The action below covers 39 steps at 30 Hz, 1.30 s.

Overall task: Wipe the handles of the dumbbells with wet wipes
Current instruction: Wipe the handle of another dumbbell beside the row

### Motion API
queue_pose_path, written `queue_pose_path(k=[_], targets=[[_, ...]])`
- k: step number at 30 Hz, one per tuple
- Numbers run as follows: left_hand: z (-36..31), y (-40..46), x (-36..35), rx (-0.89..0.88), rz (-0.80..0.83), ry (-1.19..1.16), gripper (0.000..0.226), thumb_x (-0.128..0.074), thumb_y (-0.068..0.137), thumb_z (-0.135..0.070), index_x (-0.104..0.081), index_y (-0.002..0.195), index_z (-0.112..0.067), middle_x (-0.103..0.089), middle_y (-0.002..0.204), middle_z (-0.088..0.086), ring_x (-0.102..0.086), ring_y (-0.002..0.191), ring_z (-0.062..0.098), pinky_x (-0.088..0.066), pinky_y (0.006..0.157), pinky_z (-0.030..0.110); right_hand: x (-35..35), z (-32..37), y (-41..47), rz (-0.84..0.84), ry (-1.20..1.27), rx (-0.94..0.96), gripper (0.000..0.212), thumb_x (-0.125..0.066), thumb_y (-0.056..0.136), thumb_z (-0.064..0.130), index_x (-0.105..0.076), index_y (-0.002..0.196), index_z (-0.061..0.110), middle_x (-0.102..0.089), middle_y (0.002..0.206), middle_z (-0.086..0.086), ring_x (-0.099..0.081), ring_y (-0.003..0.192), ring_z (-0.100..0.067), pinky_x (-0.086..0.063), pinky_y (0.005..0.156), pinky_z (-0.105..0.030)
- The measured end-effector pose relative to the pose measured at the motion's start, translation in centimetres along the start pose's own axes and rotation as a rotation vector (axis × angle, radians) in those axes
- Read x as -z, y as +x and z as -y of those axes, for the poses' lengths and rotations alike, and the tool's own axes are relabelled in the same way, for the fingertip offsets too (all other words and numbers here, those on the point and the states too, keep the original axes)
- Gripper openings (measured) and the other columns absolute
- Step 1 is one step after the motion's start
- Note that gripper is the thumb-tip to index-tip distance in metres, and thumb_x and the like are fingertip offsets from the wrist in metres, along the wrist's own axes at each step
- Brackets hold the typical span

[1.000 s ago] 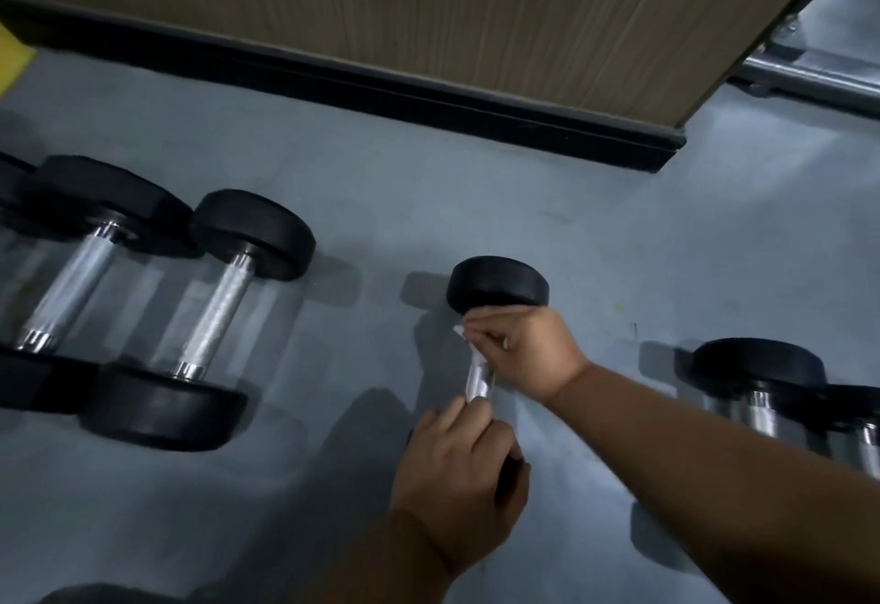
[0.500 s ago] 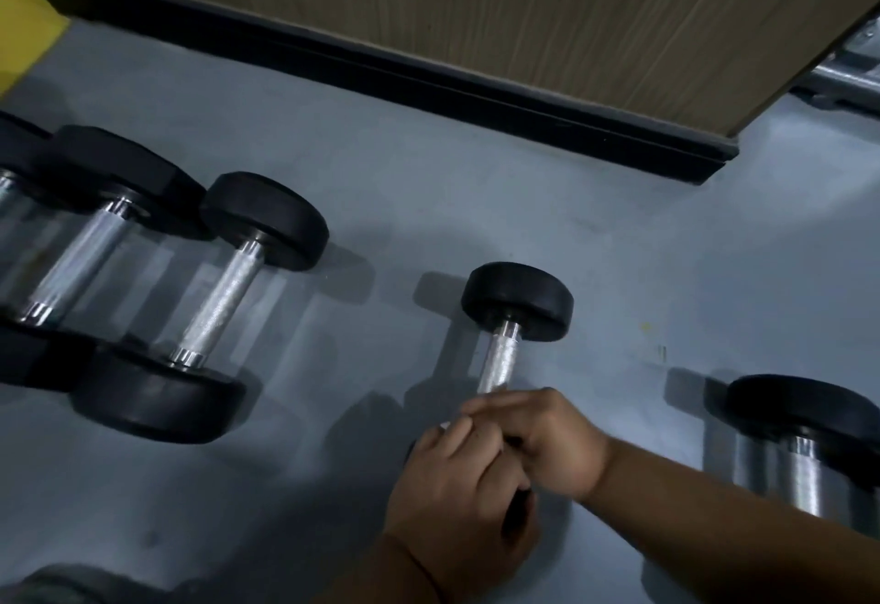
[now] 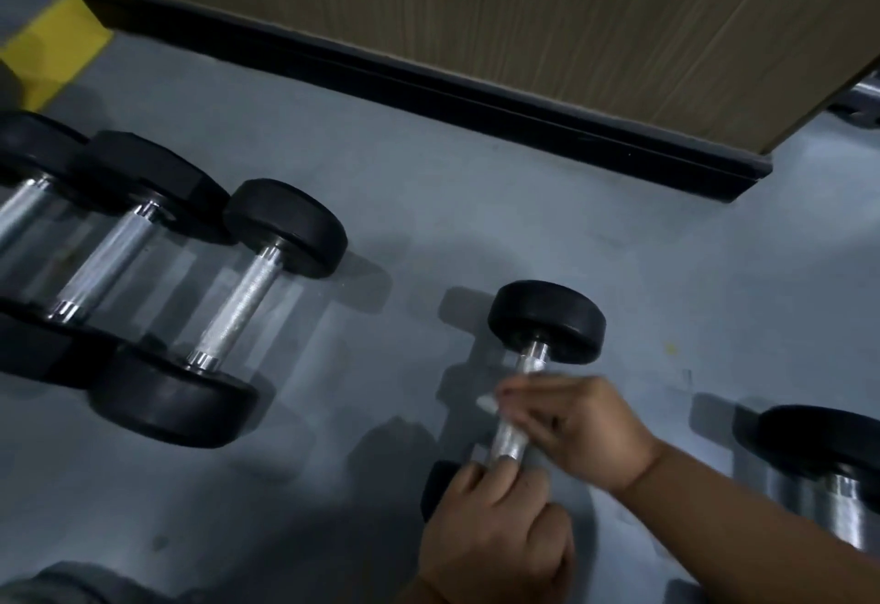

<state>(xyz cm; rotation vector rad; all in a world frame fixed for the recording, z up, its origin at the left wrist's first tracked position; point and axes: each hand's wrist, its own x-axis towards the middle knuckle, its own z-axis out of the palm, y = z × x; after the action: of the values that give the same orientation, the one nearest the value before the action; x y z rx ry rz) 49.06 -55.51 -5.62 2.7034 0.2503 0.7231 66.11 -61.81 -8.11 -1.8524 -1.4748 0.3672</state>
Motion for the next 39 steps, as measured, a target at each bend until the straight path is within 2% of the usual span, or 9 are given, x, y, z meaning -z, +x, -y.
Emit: queue_pose_path(k=[3,9,13,16,20,26,32,37,39], targets=[[-0.4,0.3,-0.4,-0.008,-0.047,0.039,0.033,-0.077,0.061,-0.022,-0.044,0.056,-0.022,-0.046,0.064,0.004,-0.041,0.056,0.027,-0.030,0.051,0.034,1.1,-0.7,1.1,-0.223,0.004,-0.150,0.018,-0.070,0.093,0.030,-0.081,0.102,0.018,-0.076,0.110,0.009,-0.070,0.103,0.000,-0.060,0.087,-0.034],[0.0,-0.5,-0.8,-0.051,0.110,0.060,0.018,-0.076,0.070,-0.029,-0.058,0.068,-0.026,-0.057,0.078,-0.002,-0.050,0.070,0.021,-0.032,0.062,0.036,0.1,1.6,-1.5,0.161,0.195,0.005,0.014,-0.069,0.097,0.025,-0.079,0.105,0.021,-0.073,0.115,0.010,-0.069,0.105,-0.002,-0.057,0.089,-0.026],[-1.6,0.1,-1.3,-0.022,-0.021,0.063,0.037,-0.074,0.064,-0.015,-0.039,0.058,-0.023,-0.041,0.064,0.001,-0.038,0.055,0.024,-0.029,0.052,0.032,0.9,-0.5,-0.3,-0.161,0.050,-0.120,0.013,-0.072,0.093,0.024,-0.080,0.103,0.022,-0.075,0.111,0.012,-0.068,0.105,0.004,-0.056,0.093,-0.024],[-2.1,-0.1,-1.4,-0.022,0.028,-0.045,0.029,-0.076,0.067,-0.024,-0.047,0.060,-0.024,-0.044,0.065,-0.001,-0.041,0.057,0.021,-0.041,0.052,0.033,0.1,-0.8,-1.5,-0.258,0.046,-0.173,0.015,-0.076,0.087,0.015,-0.081,0.101,0.013,-0.075,0.109,0.008,-0.070,0.103,0.000,-0.057,0.093,-0.027],[-0.7,0.5,0.4,0.240,0.044,-0.172,0.026,-0.079,0.056,-0.038,-0.061,0.067,-0.023,-0.054,0.076,-0.004,-0.052,0.068,0.021,-0.045,0.061,0.037,0.2,-0.8,-2.3,-0.300,0.038,-0.215,0.018,-0.074,0.086,0.016,-0.080,0.102,0.015,-0.074,0.110,0.011,-0.070,0.103,0.001,-0.057,0.092,-0.028],[-2.3,0.3,0.0,0.551,-0.149,-0.307,0.052,-0.086,0.045,-0.034,-0.047,0.072,-0.013,-0.051,0.080,-0.002,-0.056,0.074,0.024,-0.049,0.061,0.045,1.3,1.6,-3.5,0.136,0.185,-0.038,0.009,-0.072,0.094,0.015,-0.079,0.099,0.017,-0.073,0.110,0.009,-0.071,0.098,-0.005,-0.057,0.084,-0.025],[-3.2,-0.1,-1.0,0.516,-0.104,-0.247,0.055,-0.089,0.043,-0.040,-0.049,0.067,-0.010,-0.052,0.076,0.003,-0.051,0.067,0.029,-0.047,0.061,0.047,2.7,-1.2,-2.3,-0.213,0.017,-0.173,0.013,-0.073,0.091,0.019,-0.081,0.101,0.014,-0.073,0.113,0.010,-0.069,0.105,0.000,-0.058,0.090,-0.031],[-1.7,-0.6,-0.5,0.473,-0.126,-0.307,0.053,-0.088,0.055,-0.043,-0.050,0.075,-0.012,-0.055,0.084,0.001,-0.056,0.076,0.025,-0.049,0.066,0.044,1.7,1.6,-4.4,0.186,0.197,-0.009,0.012,-0.072,0.094,0.014,-0.080,0.103,0.016,-0.073,0.118,0.007,-0.070,0.106,-0.005,-0.058,0.087,-0.029],[-1.5,-0.5,-0.8,0.437,-0.132,-0.306,0.057,-0.087,0.058,-0.046,-0.045,0.081,-0.017,-0.054,0.083,0.004,-0.053,0.072,0.028,-0.048,0.064,0.045,2.6,0.1,-2.6,0.127,0.093,-0.011,0.013,-0.073,0.092,0.017,-0.081,0.102,0.018,-0.073,0.118,0.009,-0.069,0.106,0.000,-0.059,0.087,-0.028]])
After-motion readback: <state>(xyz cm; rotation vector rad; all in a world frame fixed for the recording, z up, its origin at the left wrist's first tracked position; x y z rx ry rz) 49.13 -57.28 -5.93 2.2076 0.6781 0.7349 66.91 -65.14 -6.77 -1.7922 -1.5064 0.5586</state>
